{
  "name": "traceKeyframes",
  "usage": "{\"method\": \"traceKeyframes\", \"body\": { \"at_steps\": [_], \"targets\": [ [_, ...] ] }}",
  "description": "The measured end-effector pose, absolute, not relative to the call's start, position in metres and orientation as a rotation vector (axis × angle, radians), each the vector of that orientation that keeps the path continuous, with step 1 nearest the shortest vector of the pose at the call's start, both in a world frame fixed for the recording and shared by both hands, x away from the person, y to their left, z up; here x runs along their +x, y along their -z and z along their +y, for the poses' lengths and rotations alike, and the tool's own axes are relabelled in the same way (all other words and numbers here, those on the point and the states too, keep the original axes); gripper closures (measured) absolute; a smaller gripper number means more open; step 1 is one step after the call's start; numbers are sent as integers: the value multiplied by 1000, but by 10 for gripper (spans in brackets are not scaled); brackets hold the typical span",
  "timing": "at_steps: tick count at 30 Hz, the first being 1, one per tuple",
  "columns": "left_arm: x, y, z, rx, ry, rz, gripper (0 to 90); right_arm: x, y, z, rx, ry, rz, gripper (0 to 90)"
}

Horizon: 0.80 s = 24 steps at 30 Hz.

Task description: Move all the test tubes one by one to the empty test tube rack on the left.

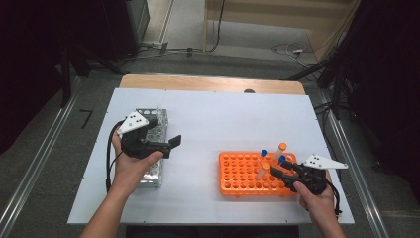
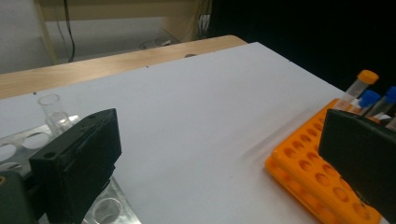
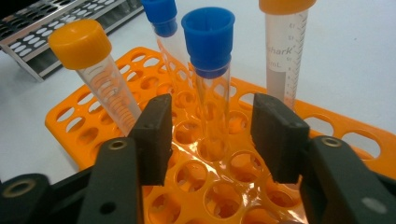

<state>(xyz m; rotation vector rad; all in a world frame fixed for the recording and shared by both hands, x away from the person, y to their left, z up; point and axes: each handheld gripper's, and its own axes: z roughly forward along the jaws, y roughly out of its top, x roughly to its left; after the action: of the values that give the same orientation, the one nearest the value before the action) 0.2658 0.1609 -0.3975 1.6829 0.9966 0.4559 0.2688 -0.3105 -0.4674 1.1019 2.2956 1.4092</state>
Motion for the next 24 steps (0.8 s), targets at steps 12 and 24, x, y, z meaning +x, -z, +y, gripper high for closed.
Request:
{"method": "traceKeyframes", "body": {
  "at_steps": [12, 24],
  "targets": [
    [223, 408, 138, 1718, -455, 929, 0, 269, 473, -301, 1117, -1319, 2296, 551],
    [209, 420, 126, 1742, -409, 913, 0, 266, 477, -296, 1093, -1250, 2281, 642]
  ]
}}
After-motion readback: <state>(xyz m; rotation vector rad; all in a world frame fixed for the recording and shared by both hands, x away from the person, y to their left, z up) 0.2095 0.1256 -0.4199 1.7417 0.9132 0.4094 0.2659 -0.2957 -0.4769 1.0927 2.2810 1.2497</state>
